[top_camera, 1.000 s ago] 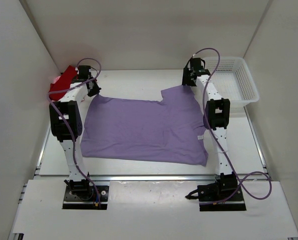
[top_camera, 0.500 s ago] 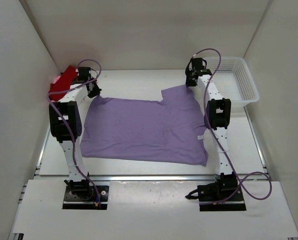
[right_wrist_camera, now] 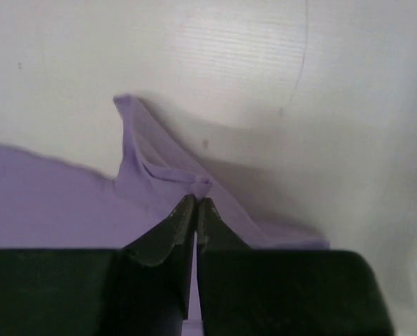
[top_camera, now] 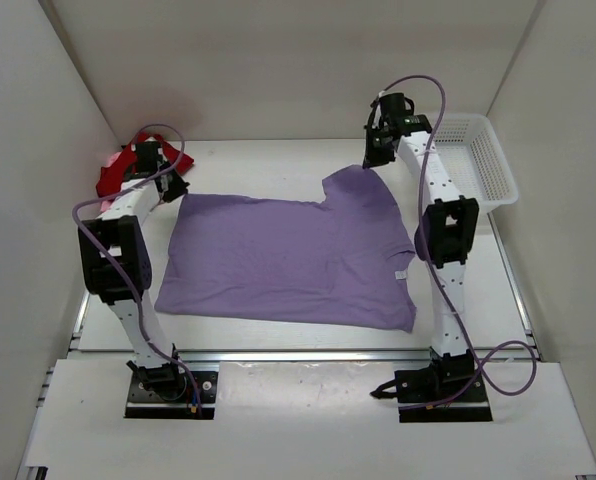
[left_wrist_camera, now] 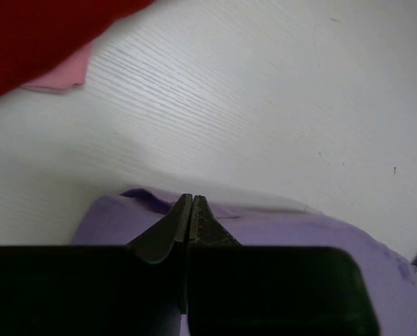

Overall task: Fold and stack the t-shirts
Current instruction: Grap the side of the flattened tshirt furthest away from the robot with both arms, then fold the other side of the tshirt into a rectangle

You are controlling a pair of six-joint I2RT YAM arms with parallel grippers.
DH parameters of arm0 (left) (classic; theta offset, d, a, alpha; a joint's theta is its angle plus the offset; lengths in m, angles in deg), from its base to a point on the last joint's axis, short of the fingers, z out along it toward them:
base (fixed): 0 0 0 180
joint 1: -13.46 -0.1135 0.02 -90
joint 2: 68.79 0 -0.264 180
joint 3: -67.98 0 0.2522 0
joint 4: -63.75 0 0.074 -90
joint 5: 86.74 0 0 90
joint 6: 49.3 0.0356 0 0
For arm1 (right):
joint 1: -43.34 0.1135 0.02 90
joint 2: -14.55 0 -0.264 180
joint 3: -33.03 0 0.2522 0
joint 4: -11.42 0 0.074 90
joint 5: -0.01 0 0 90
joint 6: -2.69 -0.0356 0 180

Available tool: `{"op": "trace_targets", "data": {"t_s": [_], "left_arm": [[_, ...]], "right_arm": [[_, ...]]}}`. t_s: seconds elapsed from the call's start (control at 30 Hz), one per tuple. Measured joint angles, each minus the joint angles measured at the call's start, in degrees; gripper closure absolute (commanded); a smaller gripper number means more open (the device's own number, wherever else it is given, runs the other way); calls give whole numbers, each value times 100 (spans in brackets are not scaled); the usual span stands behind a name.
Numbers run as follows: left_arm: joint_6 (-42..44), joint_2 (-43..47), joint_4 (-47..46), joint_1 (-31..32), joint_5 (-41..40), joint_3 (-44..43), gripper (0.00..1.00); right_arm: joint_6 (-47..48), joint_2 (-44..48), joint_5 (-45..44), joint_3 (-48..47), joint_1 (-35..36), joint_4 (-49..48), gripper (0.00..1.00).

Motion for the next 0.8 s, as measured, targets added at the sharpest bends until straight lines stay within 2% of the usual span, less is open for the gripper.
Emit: {"op": "trace_targets", "data": {"t_s": [0.03,0.17,0.27,0.5,0.6,0.8], "left_arm": [[-2,48,-17,-26,-2,35,100],[9,238,-120,-11,-9,214,100],[13,367,-164,13,4,378,100],[11,697,-304,-153,50,1016,100],[13,804,-269,-247,50,1287,100],[-7,946,-214,-323,59,1296,100]], "right_arm": [[26,374,-20,544,59,-144,100],[9,2573,59,3860,282,-1069,100],[-59,3692,153,5390,319,-1357,100],[-162,4806,59,7079,247,-2013,100],[-184,5241,33,7473,282,-2057,100],[-181,6282,15,7792,407,-2037,100]]}}
